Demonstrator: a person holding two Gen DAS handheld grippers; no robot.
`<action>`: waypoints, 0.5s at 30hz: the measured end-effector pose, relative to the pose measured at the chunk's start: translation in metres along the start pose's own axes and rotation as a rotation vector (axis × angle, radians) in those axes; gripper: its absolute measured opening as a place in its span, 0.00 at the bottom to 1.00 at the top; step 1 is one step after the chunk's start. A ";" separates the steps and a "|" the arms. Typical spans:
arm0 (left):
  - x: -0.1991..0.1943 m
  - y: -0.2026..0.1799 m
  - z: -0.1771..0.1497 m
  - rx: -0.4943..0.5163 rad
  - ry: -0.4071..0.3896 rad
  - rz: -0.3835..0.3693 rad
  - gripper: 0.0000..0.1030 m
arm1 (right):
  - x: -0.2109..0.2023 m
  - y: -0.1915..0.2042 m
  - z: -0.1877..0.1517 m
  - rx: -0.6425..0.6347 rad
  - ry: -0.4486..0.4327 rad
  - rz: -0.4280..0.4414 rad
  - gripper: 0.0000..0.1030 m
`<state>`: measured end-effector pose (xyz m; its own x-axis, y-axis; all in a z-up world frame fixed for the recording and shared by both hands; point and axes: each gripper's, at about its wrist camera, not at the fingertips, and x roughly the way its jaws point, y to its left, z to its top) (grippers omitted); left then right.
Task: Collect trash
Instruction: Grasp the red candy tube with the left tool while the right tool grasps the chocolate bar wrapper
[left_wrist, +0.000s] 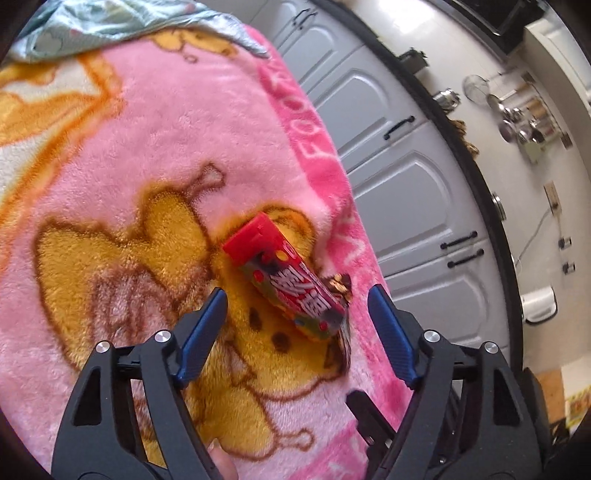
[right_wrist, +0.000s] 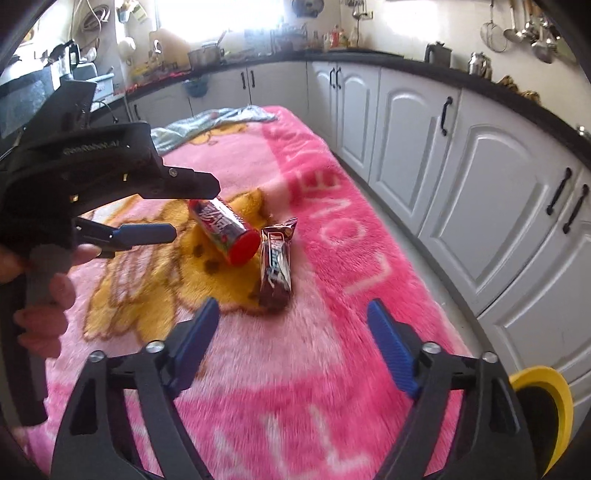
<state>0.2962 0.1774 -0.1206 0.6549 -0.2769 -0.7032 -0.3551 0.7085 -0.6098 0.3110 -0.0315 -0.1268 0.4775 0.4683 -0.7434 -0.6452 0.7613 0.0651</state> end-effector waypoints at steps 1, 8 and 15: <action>0.002 0.000 0.002 -0.006 0.003 0.002 0.64 | 0.007 -0.001 0.003 0.011 0.015 0.008 0.65; 0.023 0.005 0.010 -0.048 0.022 0.076 0.47 | 0.029 -0.007 0.011 0.033 0.067 0.006 0.25; 0.026 -0.001 0.010 0.000 0.003 0.134 0.38 | 0.008 -0.014 -0.012 0.045 0.057 0.031 0.19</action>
<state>0.3201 0.1761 -0.1342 0.5994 -0.1820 -0.7795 -0.4395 0.7391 -0.5104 0.3168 -0.0440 -0.1418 0.4218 0.4667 -0.7773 -0.6314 0.7665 0.1176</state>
